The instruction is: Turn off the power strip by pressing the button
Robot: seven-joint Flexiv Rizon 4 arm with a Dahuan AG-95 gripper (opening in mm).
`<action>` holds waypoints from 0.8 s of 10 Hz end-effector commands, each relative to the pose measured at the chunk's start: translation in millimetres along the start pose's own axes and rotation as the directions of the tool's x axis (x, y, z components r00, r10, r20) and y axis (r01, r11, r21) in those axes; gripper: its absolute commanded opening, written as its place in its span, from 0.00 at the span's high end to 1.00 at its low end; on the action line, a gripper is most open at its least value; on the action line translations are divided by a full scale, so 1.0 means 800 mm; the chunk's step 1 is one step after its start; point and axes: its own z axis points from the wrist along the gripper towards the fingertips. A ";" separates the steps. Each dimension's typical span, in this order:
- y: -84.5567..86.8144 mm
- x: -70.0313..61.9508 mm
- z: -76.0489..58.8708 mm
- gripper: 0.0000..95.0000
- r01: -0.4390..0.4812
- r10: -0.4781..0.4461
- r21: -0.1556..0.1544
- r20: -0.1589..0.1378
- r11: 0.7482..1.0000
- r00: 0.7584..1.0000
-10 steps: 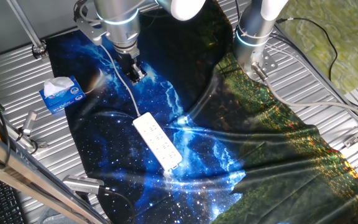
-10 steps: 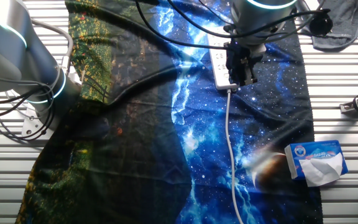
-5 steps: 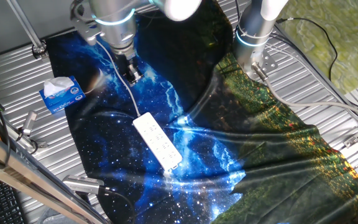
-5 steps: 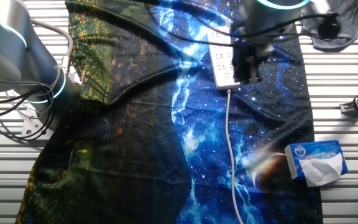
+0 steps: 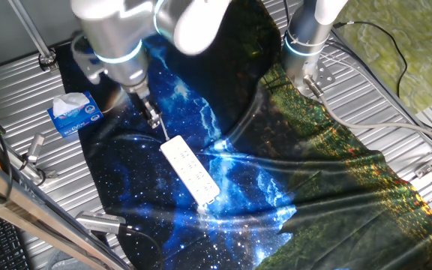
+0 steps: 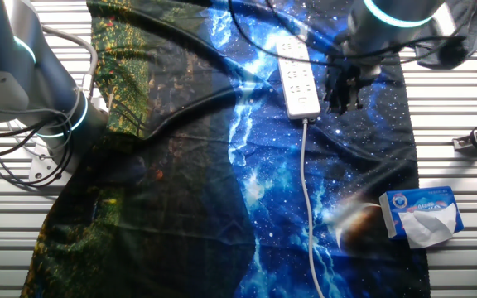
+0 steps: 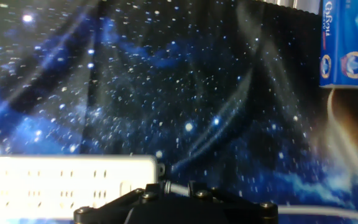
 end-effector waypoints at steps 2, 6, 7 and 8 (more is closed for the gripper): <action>0.000 -0.011 0.021 0.60 0.050 -0.050 -0.001 0.040 0.999 0.998; 0.004 -0.022 0.052 0.60 0.069 -0.069 -0.007 0.039 0.998 0.997; 0.004 -0.023 0.056 0.60 0.078 -0.078 -0.006 0.038 0.997 0.996; 0.005 -0.025 0.060 0.60 0.087 -0.087 -0.006 0.038 0.996 0.995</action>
